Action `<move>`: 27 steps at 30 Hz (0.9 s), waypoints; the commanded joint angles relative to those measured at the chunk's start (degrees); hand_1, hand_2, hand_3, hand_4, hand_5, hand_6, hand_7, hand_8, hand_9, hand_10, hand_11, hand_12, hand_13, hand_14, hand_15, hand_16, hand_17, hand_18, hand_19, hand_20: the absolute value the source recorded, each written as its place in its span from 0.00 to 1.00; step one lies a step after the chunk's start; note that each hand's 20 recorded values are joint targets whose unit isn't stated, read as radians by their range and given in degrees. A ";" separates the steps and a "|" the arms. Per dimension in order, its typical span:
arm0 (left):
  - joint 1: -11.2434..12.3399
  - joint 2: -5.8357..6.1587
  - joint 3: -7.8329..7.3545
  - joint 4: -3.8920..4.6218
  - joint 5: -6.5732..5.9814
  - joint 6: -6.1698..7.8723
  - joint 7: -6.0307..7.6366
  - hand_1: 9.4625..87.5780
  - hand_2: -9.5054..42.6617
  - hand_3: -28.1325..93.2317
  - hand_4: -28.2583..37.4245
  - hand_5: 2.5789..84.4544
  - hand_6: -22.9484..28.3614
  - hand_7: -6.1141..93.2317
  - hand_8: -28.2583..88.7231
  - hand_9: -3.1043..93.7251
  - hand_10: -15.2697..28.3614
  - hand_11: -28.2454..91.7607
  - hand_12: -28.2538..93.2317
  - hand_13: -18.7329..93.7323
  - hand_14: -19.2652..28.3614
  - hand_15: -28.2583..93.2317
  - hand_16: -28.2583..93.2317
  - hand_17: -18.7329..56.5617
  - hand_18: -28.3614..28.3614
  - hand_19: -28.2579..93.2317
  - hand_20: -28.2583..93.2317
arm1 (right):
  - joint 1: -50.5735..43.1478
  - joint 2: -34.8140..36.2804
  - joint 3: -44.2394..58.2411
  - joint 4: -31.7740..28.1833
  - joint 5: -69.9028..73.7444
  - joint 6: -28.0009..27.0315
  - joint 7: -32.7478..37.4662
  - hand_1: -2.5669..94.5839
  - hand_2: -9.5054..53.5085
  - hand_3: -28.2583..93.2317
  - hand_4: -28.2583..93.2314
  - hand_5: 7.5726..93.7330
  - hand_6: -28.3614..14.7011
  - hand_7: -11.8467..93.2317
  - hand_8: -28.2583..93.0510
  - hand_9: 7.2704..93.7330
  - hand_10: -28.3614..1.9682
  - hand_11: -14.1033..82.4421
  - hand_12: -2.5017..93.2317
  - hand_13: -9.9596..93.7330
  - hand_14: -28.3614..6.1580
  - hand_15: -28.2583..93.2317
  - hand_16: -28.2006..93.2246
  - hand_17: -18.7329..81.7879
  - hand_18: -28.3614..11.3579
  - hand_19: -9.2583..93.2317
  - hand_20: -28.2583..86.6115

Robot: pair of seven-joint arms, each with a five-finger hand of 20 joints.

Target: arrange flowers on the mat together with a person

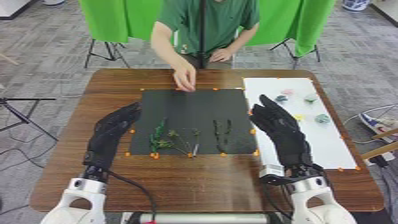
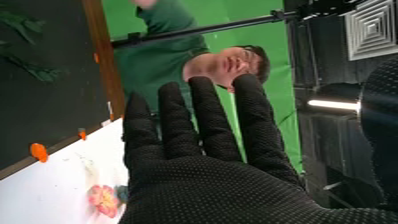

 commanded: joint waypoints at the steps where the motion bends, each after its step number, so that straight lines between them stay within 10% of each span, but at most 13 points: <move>1: 1.97 -0.39 -0.86 -0.25 -0.47 0.43 -0.39 0.24 0.00 0.76 0.19 0.51 0.52 0.18 0.20 0.47 0.63 0.34 0.36 0.44 0.73 0.30 0.27 0.29 0.70 0.27 0.37 | -0.18 0.92 -0.13 -0.49 -0.21 2.27 -1.00 0.19 0.02 0.88 0.10 0.33 0.60 0.20 0.17 0.34 0.44 0.18 0.18 0.36 0.43 0.28 0.40 0.31 0.34 0.18 0.46; 6: 1.67 -0.61 -0.70 -0.12 -0.82 0.87 -0.19 0.24 0.00 0.76 0.19 0.51 0.52 0.18 0.20 0.47 0.63 0.34 0.35 0.44 0.73 0.30 0.27 0.29 0.70 0.27 0.37 | 5.70 7.70 -3.83 -0.55 -11.54 20.86 3.16 0.22 0.02 0.87 0.10 0.37 0.59 0.22 0.16 0.37 0.44 0.19 0.19 0.39 0.42 0.30 0.41 0.34 0.32 0.34 0.53; 9: 1.19 -0.08 -0.75 0.10 -0.55 0.26 -0.36 0.24 0.00 0.76 0.19 0.51 0.52 0.18 0.20 0.47 0.63 0.34 0.36 0.44 0.73 0.30 0.27 0.29 0.70 0.27 0.37 | 12.97 13.05 -5.37 0.00 -28.28 26.20 17.79 0.27 0.02 0.85 0.10 0.42 0.57 0.23 0.16 0.43 0.43 0.25 0.20 0.53 0.40 0.35 0.43 0.38 0.28 0.56 0.57; 16: 0.62 0.59 -0.44 0.29 -0.62 0.29 -0.59 0.24 0.00 0.76 0.19 0.51 0.52 0.17 0.20 0.47 0.63 0.34 0.36 0.44 0.73 0.30 0.27 0.29 0.70 0.27 0.37 | 23.63 21.11 -5.40 4.80 -52.23 10.45 30.75 0.33 0.00 0.84 0.09 0.48 0.55 0.22 0.16 0.51 0.38 0.30 0.20 0.66 0.36 0.52 0.40 0.49 0.23 0.75 0.58; 27: 1.34 0.54 -1.01 -0.19 -0.52 0.24 -0.60 0.24 0.00 0.76 0.19 0.51 0.52 0.17 0.20 0.47 0.63 0.33 0.36 0.44 0.73 0.30 0.27 0.29 0.70 0.27 0.37 | 32.95 26.62 -15.53 14.15 -64.61 -4.29 32.18 0.39 0.00 0.81 0.08 0.58 0.61 0.23 0.16 0.66 0.36 0.33 0.21 0.77 0.42 0.57 0.40 0.57 0.19 0.83 0.59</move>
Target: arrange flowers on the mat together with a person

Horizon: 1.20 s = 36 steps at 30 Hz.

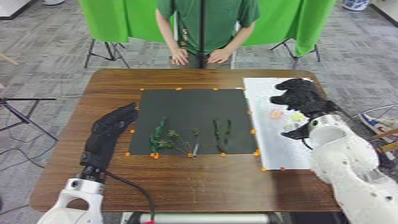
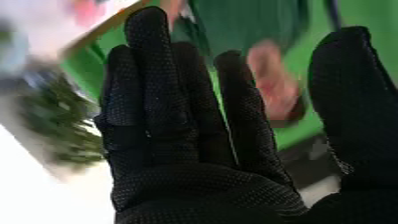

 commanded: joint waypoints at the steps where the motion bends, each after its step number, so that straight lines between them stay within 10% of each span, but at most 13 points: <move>1: 0.61 -0.23 -0.30 0.17 -0.05 -0.18 -0.52 0.24 0.00 0.76 0.19 0.51 0.52 0.17 0.20 0.47 0.63 0.33 0.36 0.44 0.73 0.30 0.27 0.29 0.70 0.27 0.37 | 6.50 3.63 -8.62 6.32 -10.69 -7.23 0.15 0.39 0.00 0.81 0.08 0.58 0.61 0.23 0.16 0.67 0.36 0.33 0.21 0.78 0.43 0.57 0.40 0.58 0.20 0.83 0.60; 17: 1.58 -0.48 -0.83 -0.33 -0.20 0.18 -0.71 0.24 0.00 0.76 0.19 0.51 0.51 0.17 0.20 0.47 0.63 0.33 0.36 0.44 0.73 0.30 0.27 0.29 0.70 0.26 0.37 | 10.70 2.94 -14.78 13.15 -18.00 -9.65 0.18 0.40 0.00 0.80 0.07 0.59 0.63 0.23 0.16 0.72 0.36 0.32 0.22 0.83 0.49 0.57 0.43 0.62 0.21 0.86 0.59; 25: 1.48 -0.65 -0.93 -0.28 -0.14 -0.52 -1.02 0.24 0.00 0.76 0.19 0.51 0.51 0.17 0.20 0.47 0.63 0.33 0.36 0.44 0.73 0.30 0.27 0.29 0.70 0.26 0.37 | 9.30 1.93 -14.88 17.15 -17.16 -6.69 1.65 0.56 0.00 0.79 0.03 0.65 0.62 0.25 0.15 0.76 0.43 0.34 0.22 0.88 0.61 0.53 0.49 0.69 0.31 0.85 0.57; 30: 1.90 -0.70 -1.13 -0.46 -0.19 -0.39 -0.94 0.24 0.00 0.76 0.19 0.51 0.52 0.17 0.20 0.46 0.62 0.33 0.36 0.44 0.73 0.30 0.27 0.29 0.70 0.26 0.37 | 7.89 1.43 -14.90 18.61 -15.08 -3.71 1.17 0.75 0.00 0.61 0.07 0.73 0.59 0.27 0.26 0.87 0.55 0.23 0.38 0.95 0.75 0.45 0.59 0.76 0.39 0.84 0.59; 32: 2.04 -0.73 -1.19 -0.52 -0.30 -0.33 -0.95 0.24 0.00 0.76 0.19 0.51 0.52 0.17 0.20 0.47 0.62 0.33 0.36 0.44 0.73 0.30 0.27 0.29 0.70 0.26 0.37 | 7.42 1.36 -15.15 19.16 -14.54 -2.03 0.82 0.96 0.00 0.10 0.50 0.76 0.58 0.28 0.32 0.91 0.58 0.23 0.42 0.97 0.78 0.44 0.60 0.78 0.42 0.82 0.63; 36: 2.40 -1.06 -1.24 -0.67 -0.20 -0.15 -0.77 0.24 0.00 0.76 0.19 0.51 0.52 0.17 0.20 0.46 0.62 0.33 0.36 0.44 0.73 0.30 0.27 0.29 0.70 0.26 0.37 | 7.35 1.44 -15.97 19.94 -13.45 1.43 -0.13 1.00 0.00 0.03 0.58 0.83 0.60 0.31 0.35 0.95 0.59 0.25 0.46 0.99 0.78 0.48 0.59 0.82 0.46 0.84 0.63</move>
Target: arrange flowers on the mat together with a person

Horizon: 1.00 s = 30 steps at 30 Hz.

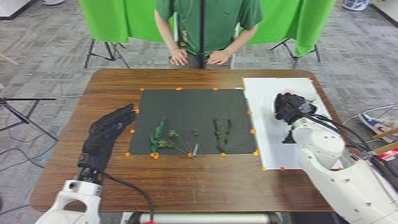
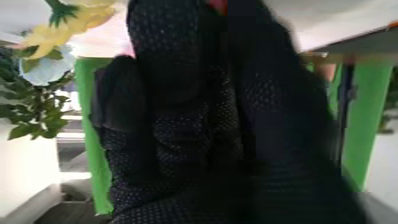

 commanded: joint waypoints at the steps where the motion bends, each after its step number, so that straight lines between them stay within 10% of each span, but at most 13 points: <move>1: 1.13 -0.84 -0.28 -0.17 -0.22 -0.40 -0.66 0.24 0.00 0.76 0.19 0.51 0.52 0.17 0.20 0.46 0.62 0.33 0.36 0.44 0.73 0.30 0.27 0.29 0.70 0.26 0.37 | -3.69 0.19 -1.87 3.04 2.30 3.18 -0.48 1.00 0.00 0.03 0.58 0.85 0.60 0.32 0.35 0.97 0.59 0.25 0.46 1.00 0.78 0.49 0.58 0.82 0.46 0.84 0.63; 12: 1.07 1.11 -1.60 0.15 -0.98 1.18 -0.21 0.24 0.00 0.75 0.19 0.50 0.52 0.17 0.20 0.46 0.62 0.33 0.36 0.44 0.73 0.30 0.27 0.29 0.70 0.26 0.37 | 2.67 4.31 -1.39 -9.64 6.25 6.84 -1.67 1.00 0.00 0.04 0.61 0.88 0.59 0.34 0.33 0.98 0.56 0.25 0.48 1.00 0.77 0.52 0.56 0.84 0.48 0.86 0.63; 23: 1.65 3.23 -3.59 2.45 -9.89 12.74 4.19 0.20 0.07 0.76 0.16 0.51 0.52 0.17 0.20 0.46 0.63 0.33 0.36 0.44 0.72 0.30 0.27 0.30 0.69 0.27 0.37 | 23.12 -5.18 -15.90 -7.55 10.78 0.59 -8.62 1.00 0.00 0.03 0.63 0.88 0.59 0.35 0.34 0.98 0.57 0.25 0.49 1.00 0.76 0.53 0.56 0.84 0.48 0.87 0.63; 27: 1.54 3.30 -3.41 3.77 -11.11 15.93 5.43 0.20 0.07 0.77 0.16 0.51 0.52 0.17 0.20 0.46 0.63 0.33 0.35 0.45 0.72 0.30 0.27 0.30 0.69 0.27 0.37 | 28.17 -13.55 -22.33 -3.54 10.03 -2.45 -11.53 1.00 0.00 0.03 0.63 0.88 0.59 0.35 0.34 0.98 0.57 0.25 0.49 1.00 0.77 0.53 0.56 0.84 0.49 0.88 0.63; 30: -0.13 3.50 -2.47 5.02 -11.15 15.66 5.21 0.19 0.08 0.77 0.15 0.51 0.52 0.17 0.20 0.46 0.63 0.33 0.35 0.44 0.71 0.30 0.27 0.30 0.69 0.27 0.37 | 28.76 -20.19 -24.42 -0.58 8.47 -5.22 -13.51 1.00 0.00 0.02 0.64 0.88 0.59 0.35 0.34 0.98 0.58 0.25 0.49 1.00 0.78 0.53 0.56 0.84 0.50 0.89 0.63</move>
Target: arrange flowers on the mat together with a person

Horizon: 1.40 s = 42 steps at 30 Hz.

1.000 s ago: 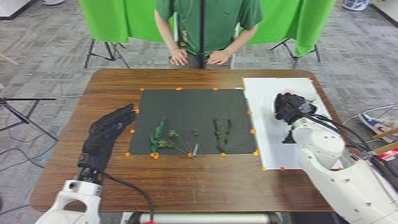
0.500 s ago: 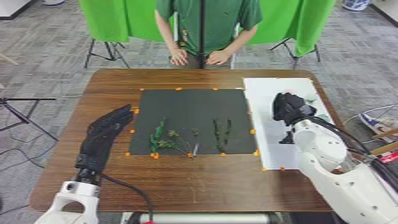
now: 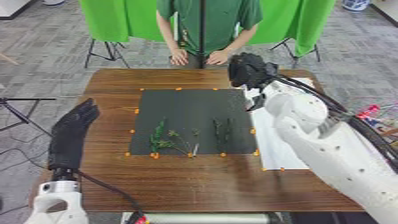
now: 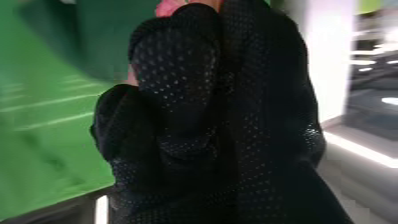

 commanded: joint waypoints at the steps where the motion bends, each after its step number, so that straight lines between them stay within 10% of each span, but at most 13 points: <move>1: -1.75 0.51 1.26 3.76 -0.62 1.77 0.62 0.19 0.08 0.77 0.15 0.51 0.52 0.17 0.20 0.46 0.63 0.33 0.35 0.44 0.71 0.30 0.27 0.30 0.69 0.27 0.37 | 7.13 -20.32 -8.38 5.01 -3.20 -6.01 -4.35 1.00 0.00 0.02 0.64 0.88 0.59 0.35 0.34 0.97 0.58 0.25 0.49 1.00 0.78 0.54 0.56 0.84 0.50 0.89 0.63; 10: -3.28 0.57 3.45 4.91 -1.78 1.63 1.48 0.18 0.11 0.78 0.12 0.50 0.52 0.17 0.20 0.46 0.63 0.33 0.35 0.44 0.71 0.30 0.27 0.30 0.69 0.27 0.37 | 7.31 -30.70 -13.58 14.39 -12.92 -9.76 -5.82 1.00 0.00 0.01 0.65 0.87 0.61 0.37 0.33 0.97 0.62 0.25 0.49 1.00 0.78 0.57 0.53 0.84 0.50 0.93 0.61; 19: -3.05 0.37 4.40 5.29 -6.00 2.51 3.36 0.11 0.23 0.79 0.02 0.49 0.52 0.16 0.20 0.46 0.62 0.33 0.35 0.44 0.71 0.30 0.27 0.30 0.69 0.27 0.37 | 4.97 -35.82 -12.08 20.18 -22.05 -11.88 -9.00 1.00 0.00 0.00 0.62 0.85 0.67 0.39 0.31 0.98 0.67 0.24 0.48 0.99 0.79 0.63 0.52 0.83 0.47 0.99 0.59; 42: -2.72 -1.03 4.13 5.09 -3.91 -0.59 2.63 0.15 0.06 0.79 0.08 0.49 0.52 0.17 0.20 0.45 0.62 0.33 0.36 0.44 0.71 0.30 0.27 0.30 0.69 0.26 0.37 | 3.02 -34.66 -11.02 21.87 -25.95 -13.83 -9.13 0.92 0.00 0.00 0.55 0.73 0.71 0.29 0.27 0.92 0.68 0.23 0.45 0.95 0.77 0.67 0.51 0.80 0.43 1.00 0.62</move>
